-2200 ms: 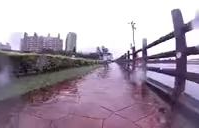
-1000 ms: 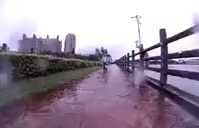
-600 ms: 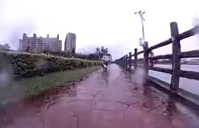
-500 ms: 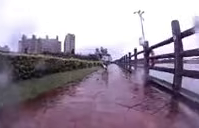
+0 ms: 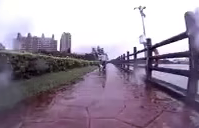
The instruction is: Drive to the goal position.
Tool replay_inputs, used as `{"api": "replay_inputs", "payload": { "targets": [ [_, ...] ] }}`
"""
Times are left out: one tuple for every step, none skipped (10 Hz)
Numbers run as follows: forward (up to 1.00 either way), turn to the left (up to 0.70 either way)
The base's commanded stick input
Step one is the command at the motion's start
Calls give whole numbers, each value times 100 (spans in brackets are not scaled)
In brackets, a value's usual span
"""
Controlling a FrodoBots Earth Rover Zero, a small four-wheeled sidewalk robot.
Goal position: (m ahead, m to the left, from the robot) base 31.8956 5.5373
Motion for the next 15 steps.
{"api": "replay_inputs", "payload": {
  "targets": [
    [100,-12],
    [100,0],
    [100,0],
    [100,0],
    [100,0],
    [100,0],
    [100,0],
    [100,0],
    [100,0],
    [100,0],
    [100,0],
    [100,0],
    [100,0],
    [100,0],
    [100,0]
  ]
}}
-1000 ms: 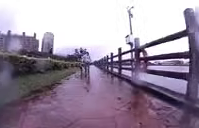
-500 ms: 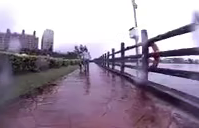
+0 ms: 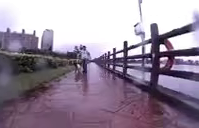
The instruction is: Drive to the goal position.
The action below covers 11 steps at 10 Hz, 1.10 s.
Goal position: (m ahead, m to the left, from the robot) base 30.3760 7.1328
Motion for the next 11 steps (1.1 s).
{"api": "replay_inputs", "payload": {
  "targets": [
    [100,0],
    [100,0],
    [100,0],
    [100,0],
    [100,0],
    [100,0],
    [100,5],
    [100,20],
    [100,13],
    [100,2],
    [100,0]
  ]
}}
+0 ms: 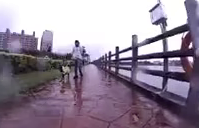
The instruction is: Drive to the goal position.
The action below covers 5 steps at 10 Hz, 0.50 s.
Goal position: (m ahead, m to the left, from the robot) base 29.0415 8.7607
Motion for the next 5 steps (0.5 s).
{"api": "replay_inputs", "payload": {
  "targets": [
    [100,0],
    [100,0],
    [100,0],
    [100,0],
    [100,0]
  ]
}}
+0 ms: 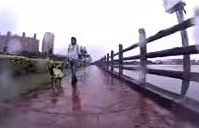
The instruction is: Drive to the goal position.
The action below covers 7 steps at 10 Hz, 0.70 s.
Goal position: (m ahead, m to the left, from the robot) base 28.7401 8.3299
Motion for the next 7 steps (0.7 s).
{"api": "replay_inputs", "payload": {
  "targets": [
    [100,0],
    [100,0],
    [100,0],
    [100,0],
    [100,0],
    [100,0],
    [100,0]
  ]
}}
